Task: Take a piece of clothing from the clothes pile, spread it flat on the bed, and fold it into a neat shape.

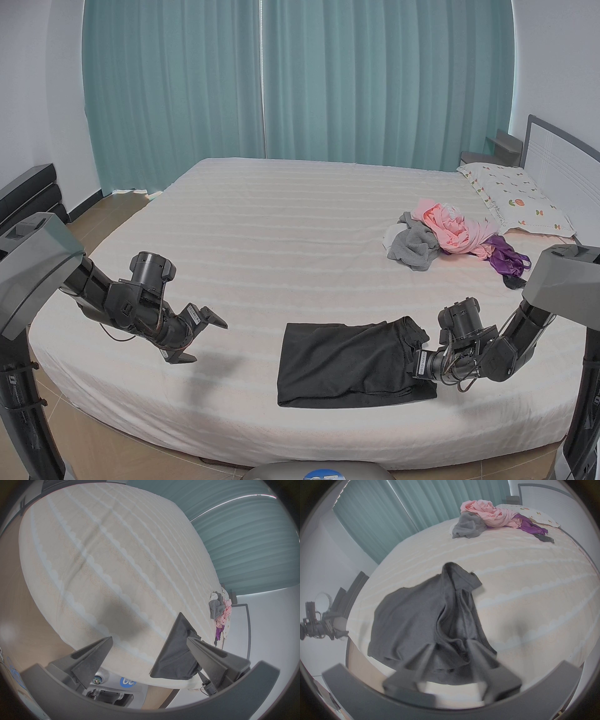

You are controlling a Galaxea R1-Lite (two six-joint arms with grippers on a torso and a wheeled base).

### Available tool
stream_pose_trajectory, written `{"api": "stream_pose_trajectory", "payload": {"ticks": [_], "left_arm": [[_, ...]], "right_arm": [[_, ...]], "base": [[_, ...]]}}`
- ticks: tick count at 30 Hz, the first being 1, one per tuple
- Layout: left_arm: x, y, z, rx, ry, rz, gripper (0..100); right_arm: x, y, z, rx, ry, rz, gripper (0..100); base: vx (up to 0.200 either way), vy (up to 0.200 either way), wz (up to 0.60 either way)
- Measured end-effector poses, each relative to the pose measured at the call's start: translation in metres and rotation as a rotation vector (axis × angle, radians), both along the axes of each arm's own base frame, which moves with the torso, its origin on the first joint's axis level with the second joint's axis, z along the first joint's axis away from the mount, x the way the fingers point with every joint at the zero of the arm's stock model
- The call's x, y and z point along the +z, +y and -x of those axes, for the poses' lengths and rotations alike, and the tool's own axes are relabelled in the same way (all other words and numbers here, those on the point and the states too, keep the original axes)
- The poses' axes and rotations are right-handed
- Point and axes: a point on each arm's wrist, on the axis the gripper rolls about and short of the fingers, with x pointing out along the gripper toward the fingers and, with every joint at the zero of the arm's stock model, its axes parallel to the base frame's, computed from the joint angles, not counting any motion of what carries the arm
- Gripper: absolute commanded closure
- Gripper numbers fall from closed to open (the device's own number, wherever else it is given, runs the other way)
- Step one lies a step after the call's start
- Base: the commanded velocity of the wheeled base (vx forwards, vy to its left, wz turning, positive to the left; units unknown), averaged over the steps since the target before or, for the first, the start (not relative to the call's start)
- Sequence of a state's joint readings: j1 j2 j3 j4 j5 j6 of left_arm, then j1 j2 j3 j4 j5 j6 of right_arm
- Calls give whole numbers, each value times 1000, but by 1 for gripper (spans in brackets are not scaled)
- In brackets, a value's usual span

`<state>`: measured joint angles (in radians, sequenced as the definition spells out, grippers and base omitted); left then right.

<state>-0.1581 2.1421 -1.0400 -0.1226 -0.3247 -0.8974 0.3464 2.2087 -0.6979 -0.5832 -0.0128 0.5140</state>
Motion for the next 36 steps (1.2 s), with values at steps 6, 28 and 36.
{"api": "stream_pose_trajectory", "payload": {"ticks": [6, 28, 36], "left_arm": [[0, 0, 0, 0, 0, -1, 0], [0, -1, 0, -1, 0, -2, 0], [1, -2, -1, 1, -15, -2, 0]], "right_arm": [[-3, -12, 9, -12, 30, 25, 100], [17, -21, 1, -53, -32, -25, 0], [22, -10, -54, -119, -133, -105, 0]], "base": [[0, 0, 0], [0, 0, 0], [0, 0, 0]]}}
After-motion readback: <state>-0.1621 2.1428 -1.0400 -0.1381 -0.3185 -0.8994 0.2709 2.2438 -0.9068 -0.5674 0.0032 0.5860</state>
